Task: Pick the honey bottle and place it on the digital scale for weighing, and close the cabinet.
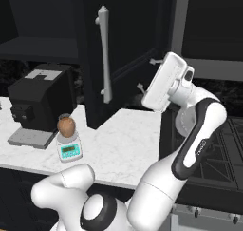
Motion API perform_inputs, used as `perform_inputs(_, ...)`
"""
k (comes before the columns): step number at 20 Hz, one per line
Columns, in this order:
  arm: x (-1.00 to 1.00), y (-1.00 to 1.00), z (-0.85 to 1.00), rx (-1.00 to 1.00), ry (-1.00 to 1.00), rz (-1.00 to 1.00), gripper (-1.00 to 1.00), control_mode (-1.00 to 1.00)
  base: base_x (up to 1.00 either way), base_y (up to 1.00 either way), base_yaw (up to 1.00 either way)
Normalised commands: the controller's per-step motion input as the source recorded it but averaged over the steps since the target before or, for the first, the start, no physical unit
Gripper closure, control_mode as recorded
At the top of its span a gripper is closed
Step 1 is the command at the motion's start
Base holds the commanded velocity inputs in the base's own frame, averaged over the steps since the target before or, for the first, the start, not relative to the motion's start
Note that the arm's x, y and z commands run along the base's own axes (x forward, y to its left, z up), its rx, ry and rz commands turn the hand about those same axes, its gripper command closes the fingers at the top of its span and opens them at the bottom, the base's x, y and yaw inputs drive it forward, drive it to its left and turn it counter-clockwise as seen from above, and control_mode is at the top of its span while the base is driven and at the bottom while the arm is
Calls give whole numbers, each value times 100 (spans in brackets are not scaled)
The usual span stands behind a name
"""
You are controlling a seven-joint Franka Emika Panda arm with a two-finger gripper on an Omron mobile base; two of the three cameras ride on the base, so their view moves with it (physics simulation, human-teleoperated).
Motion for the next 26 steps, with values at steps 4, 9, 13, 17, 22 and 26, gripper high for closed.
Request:
perform_inputs(4,20,100,0,-17,0,6,-100,-100,0,0,0)
perform_inputs(9,86,100,0,-9,-1,-27,-100,-100,0,0,0)
perform_inputs(13,100,100,0,-10,0,-56,-100,-100,0,0,0)
perform_inputs(17,95,99,0,-9,0,-64,-100,-100,0,0,0)
perform_inputs(22,92,95,-2,-11,0,-66,-100,-100,0,0,0)
perform_inputs(26,94,90,-14,-21,0,-66,-100,-100,0,0,0)
